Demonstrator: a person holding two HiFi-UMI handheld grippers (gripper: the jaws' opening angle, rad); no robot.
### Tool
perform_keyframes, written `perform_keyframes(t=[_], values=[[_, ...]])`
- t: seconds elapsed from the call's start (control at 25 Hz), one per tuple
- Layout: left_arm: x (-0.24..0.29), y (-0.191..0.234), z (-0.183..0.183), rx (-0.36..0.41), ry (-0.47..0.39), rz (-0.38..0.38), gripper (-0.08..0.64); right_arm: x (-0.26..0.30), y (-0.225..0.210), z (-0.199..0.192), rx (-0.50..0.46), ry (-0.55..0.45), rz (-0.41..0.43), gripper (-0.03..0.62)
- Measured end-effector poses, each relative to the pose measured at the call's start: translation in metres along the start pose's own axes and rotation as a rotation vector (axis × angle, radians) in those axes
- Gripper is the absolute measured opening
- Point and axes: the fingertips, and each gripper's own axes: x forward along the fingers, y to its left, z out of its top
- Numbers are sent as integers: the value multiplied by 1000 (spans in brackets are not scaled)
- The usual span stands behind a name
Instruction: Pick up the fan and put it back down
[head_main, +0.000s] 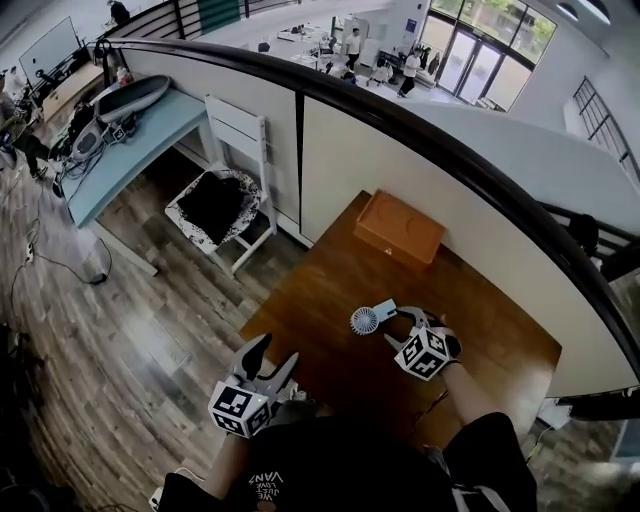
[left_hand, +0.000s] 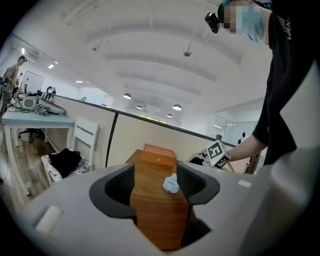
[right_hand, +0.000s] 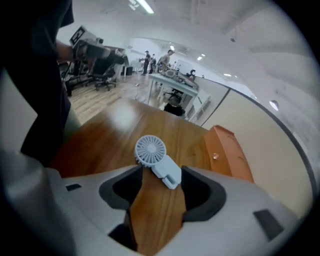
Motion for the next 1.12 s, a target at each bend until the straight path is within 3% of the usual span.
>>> perform_keyframes(t=[0.16, 0.28, 0.68, 0.96, 1.12], values=[[6, 24, -4, -24, 20, 6, 249, 28, -7, -12, -167, 101, 26, 226], [5, 39, -10, -23, 42, 9, 249, 43, -2, -13, -295, 134, 97, 245], [20, 72, -18, -59, 74, 6, 249, 79, 5, -15, -560, 233, 347, 267], [31, 80, -20, -62, 96, -38, 249, 83, 13, -15, -540, 290, 475, 261], [42, 84, -19, -57, 106, -76, 249, 84, 12, -16, -480, 295, 452, 238]])
